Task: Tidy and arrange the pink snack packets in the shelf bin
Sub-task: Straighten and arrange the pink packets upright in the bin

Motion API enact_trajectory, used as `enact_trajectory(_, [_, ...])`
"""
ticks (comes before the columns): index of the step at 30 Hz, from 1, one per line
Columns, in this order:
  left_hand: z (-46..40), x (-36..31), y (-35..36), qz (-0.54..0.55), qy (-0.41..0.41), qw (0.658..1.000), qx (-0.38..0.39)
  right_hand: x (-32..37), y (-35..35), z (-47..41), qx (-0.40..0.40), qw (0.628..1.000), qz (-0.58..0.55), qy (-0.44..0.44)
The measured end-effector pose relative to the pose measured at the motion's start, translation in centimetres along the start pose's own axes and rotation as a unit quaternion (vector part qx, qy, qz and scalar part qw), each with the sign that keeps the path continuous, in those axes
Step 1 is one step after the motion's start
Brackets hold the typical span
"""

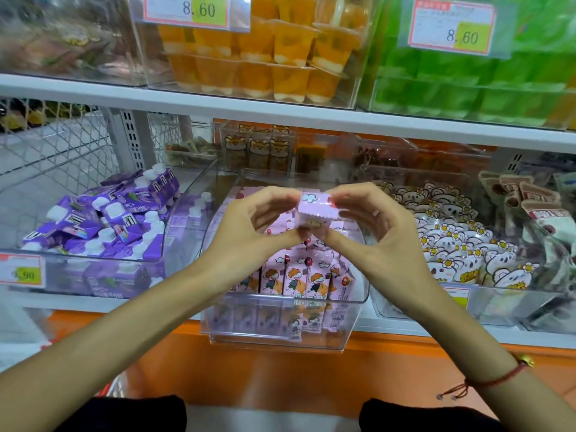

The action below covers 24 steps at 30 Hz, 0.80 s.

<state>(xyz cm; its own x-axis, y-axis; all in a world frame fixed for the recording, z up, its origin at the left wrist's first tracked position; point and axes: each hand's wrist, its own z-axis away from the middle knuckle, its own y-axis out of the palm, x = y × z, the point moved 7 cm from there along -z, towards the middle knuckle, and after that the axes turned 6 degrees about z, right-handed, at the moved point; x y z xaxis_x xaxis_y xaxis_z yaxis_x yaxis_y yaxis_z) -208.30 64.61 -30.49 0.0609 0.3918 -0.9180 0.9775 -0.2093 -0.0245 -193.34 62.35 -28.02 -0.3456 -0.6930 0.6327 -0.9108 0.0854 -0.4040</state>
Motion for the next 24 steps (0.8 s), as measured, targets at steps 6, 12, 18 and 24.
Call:
enact_trajectory(6, [-0.1,1.8,0.0,0.142,-0.088,0.986,-0.022,-0.3,0.8,0.4,0.041,0.997,0.067,0.022])
enact_trajectory(12, [0.2,2.4,0.3,0.255,-0.141,0.955,-0.057,0.2,0.1,0.2,-0.039,0.996,0.085,0.01])
enact_trajectory(18, [0.3,1.0,-0.8,0.088,-0.074,0.991,-0.068,-2.9,-2.0,0.2,-0.124,0.982,-0.048,0.135])
enact_trajectory(24, [0.2,-0.7,-0.7,-0.049,0.043,0.995,-0.074,-5.3,-1.9,0.5,-0.117,0.966,-0.089,0.214])
